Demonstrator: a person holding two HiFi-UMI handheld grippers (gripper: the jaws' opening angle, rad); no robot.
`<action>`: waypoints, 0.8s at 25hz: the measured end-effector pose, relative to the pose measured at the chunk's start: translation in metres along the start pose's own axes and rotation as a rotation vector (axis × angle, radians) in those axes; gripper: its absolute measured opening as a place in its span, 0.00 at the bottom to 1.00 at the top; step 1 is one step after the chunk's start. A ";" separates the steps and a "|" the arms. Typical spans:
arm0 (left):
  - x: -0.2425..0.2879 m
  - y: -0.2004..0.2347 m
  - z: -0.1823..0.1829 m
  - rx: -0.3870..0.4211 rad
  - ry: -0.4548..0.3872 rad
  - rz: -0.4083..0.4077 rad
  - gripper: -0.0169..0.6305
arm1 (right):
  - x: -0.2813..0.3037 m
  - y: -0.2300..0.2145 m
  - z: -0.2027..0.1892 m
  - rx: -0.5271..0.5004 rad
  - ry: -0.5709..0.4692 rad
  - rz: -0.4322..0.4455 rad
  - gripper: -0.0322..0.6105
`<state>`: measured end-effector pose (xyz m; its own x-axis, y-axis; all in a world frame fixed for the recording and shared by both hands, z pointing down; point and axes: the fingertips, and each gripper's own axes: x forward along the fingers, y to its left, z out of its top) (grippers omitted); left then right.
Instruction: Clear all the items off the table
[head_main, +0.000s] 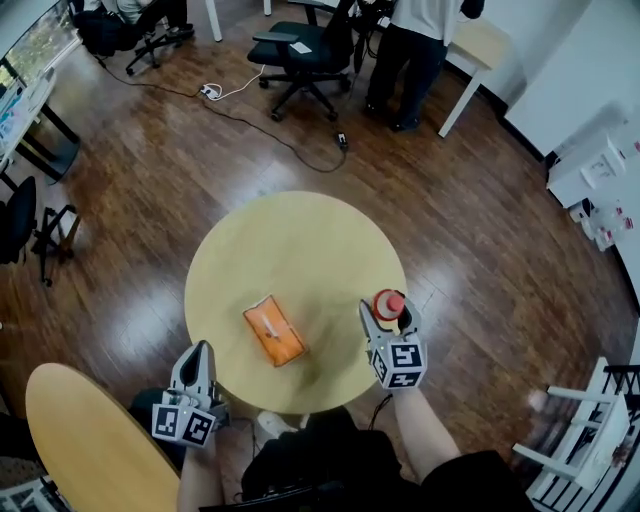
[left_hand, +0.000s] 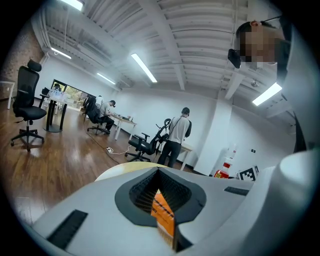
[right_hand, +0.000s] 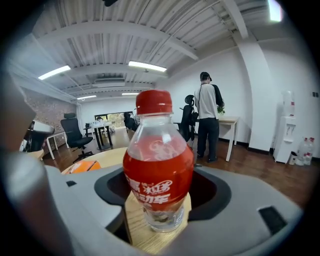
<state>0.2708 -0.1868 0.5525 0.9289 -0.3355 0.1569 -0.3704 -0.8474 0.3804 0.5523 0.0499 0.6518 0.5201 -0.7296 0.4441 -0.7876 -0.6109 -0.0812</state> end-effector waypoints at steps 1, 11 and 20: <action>0.000 -0.002 0.003 0.001 -0.009 0.003 0.01 | 0.000 -0.002 0.000 0.000 0.009 0.005 0.55; -0.047 -0.001 0.056 0.081 -0.199 0.108 0.01 | 0.014 0.019 0.070 -0.111 -0.126 0.145 0.54; -0.236 0.063 0.086 0.099 -0.389 0.425 0.01 | 0.016 0.199 0.150 -0.236 -0.293 0.450 0.54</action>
<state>0.0290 -0.1967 0.4613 0.6394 -0.7651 -0.0759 -0.7263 -0.6334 0.2672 0.4537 -0.1293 0.5088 0.1612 -0.9764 0.1437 -0.9869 -0.1613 0.0111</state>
